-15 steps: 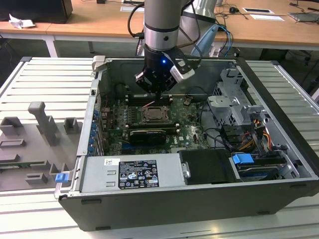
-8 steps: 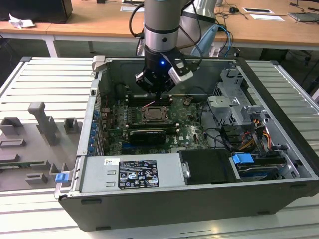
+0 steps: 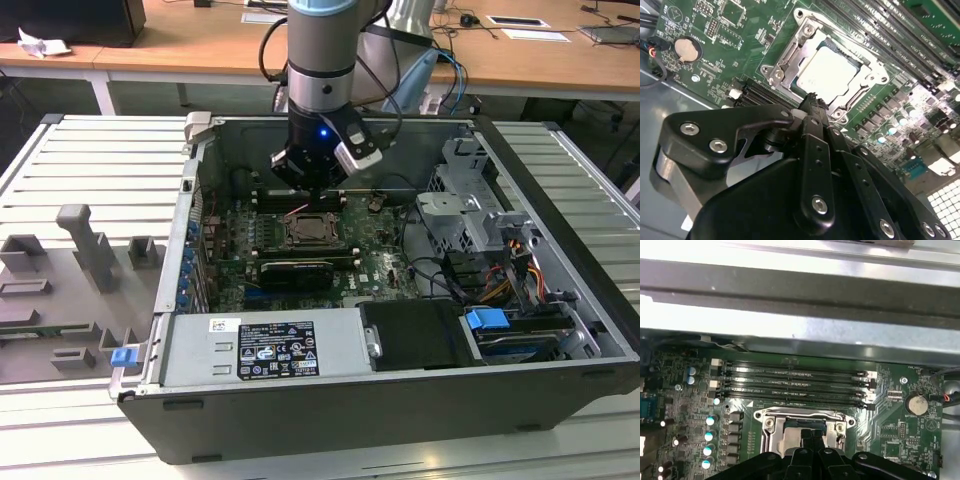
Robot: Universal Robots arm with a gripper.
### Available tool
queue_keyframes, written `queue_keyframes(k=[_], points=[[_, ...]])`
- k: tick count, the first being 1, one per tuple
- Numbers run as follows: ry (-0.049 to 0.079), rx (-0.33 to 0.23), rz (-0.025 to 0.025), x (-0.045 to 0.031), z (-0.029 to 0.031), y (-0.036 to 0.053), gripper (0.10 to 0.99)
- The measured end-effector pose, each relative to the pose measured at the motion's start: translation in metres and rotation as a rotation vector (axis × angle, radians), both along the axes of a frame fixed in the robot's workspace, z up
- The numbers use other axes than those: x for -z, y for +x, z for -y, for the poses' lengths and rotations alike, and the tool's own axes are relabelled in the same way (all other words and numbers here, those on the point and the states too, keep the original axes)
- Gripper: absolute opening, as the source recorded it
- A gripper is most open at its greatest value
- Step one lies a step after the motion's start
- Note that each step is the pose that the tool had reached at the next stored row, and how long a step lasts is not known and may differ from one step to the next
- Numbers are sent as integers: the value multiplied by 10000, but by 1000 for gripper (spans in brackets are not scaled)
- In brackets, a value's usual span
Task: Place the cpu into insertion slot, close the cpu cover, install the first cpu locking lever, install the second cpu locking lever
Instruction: 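Install the first cpu locking lever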
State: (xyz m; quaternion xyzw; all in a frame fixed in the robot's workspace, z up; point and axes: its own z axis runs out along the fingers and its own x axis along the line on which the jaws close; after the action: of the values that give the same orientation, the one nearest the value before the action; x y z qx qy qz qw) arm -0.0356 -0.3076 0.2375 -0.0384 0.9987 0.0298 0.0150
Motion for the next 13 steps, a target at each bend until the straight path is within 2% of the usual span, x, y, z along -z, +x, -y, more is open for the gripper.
queue_keyframes(k=[3, 5, 7, 10, 13], points=[[15, 59, 0, 12, -37, -12, 106], [26, 60, 0, 19, -104, -13, 106], [27, 59, 1, 31, -141, -14, 106], [29, 65, 0, 42, -161, -13, 106], [92, 65, 2, 51, -194, -14, 106]])
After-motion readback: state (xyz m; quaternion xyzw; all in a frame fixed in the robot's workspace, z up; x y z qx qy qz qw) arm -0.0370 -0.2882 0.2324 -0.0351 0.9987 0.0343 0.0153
